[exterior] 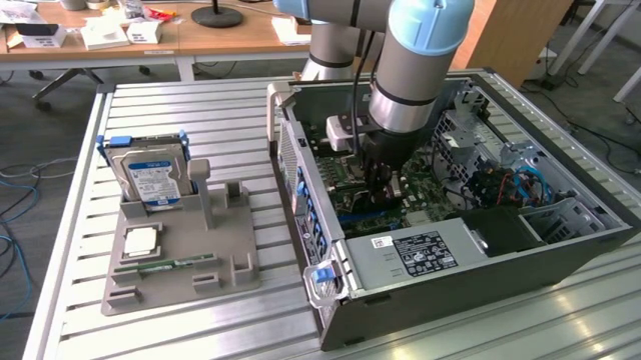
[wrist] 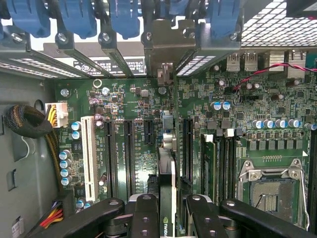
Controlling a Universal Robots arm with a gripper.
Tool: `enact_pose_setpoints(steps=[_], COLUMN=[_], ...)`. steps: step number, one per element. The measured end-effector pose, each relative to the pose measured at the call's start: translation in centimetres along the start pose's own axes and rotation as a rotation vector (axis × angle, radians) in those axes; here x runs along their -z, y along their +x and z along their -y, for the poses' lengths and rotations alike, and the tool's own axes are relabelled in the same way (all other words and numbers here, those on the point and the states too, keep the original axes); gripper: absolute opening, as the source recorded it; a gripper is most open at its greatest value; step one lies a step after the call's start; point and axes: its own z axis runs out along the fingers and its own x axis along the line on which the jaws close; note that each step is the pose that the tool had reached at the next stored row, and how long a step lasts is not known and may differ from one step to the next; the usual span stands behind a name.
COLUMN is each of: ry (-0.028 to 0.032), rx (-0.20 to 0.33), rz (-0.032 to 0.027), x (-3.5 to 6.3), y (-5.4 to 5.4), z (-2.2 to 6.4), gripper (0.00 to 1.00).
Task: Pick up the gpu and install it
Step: 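Insert the gpu into the slot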
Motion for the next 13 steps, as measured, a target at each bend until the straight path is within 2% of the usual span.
enact_pose_setpoints(steps=[10,13], ry=[0.0067,0.0042], rx=[0.0,0.0], rz=[-0.0011,0.0003], x=[-0.09,-0.1], y=[0.04,0.02], z=[-0.33,-0.38], gripper=[0.26,0.26])
